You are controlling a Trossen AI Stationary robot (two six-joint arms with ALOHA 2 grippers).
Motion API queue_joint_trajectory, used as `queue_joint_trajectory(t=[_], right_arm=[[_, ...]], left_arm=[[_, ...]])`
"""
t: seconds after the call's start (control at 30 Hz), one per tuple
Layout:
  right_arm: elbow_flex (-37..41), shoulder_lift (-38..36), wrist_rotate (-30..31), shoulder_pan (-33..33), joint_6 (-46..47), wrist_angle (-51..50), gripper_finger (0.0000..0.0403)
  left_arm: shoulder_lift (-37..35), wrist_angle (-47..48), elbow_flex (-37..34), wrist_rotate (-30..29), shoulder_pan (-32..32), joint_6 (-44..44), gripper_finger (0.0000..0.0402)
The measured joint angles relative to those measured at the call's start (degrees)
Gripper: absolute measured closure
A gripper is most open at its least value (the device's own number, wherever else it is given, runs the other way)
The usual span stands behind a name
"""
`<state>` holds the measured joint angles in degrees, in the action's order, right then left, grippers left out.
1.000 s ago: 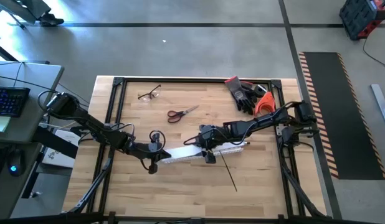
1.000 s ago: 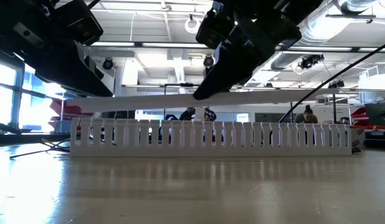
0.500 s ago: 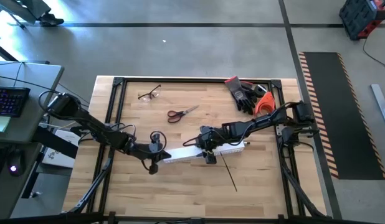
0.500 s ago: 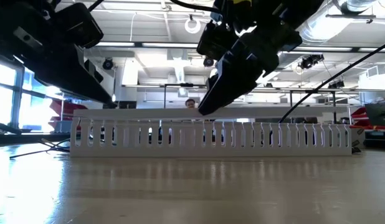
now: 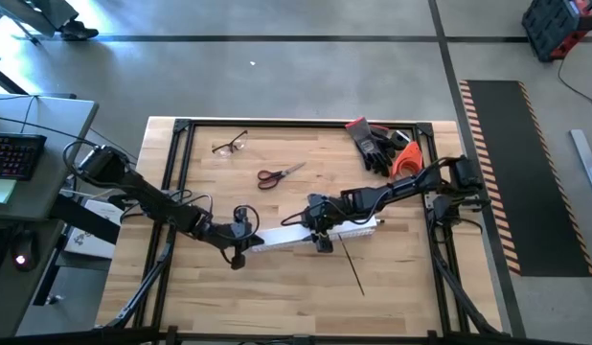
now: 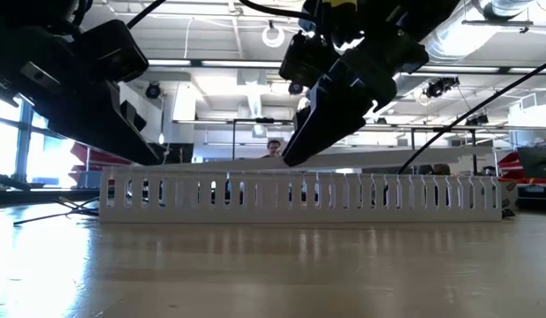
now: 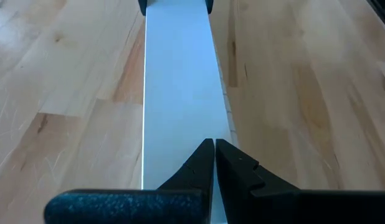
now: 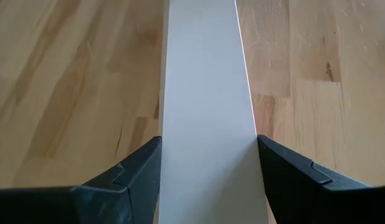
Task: Ziptie cables
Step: Close the white cable duct lid
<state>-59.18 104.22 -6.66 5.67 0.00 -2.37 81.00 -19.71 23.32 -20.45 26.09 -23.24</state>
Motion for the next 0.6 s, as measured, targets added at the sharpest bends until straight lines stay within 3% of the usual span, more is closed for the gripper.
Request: queue_joint_trajectory(t=[0.3, 0.6], right_arm=[[-5.61, 0.02, -0.33, 0.23, 0.12, -5.85, 0.0191], [-5.73, 0.11, 2.21, 1.74, 0.69, -8.26, 0.0192]], left_arm=[[-4.92, 0.42, -0.12, -0.79, -0.02, 2.36, 0.0402], [-3.16, 0.50, -0.12, -0.59, -0.02, 2.32, 0.0402]])
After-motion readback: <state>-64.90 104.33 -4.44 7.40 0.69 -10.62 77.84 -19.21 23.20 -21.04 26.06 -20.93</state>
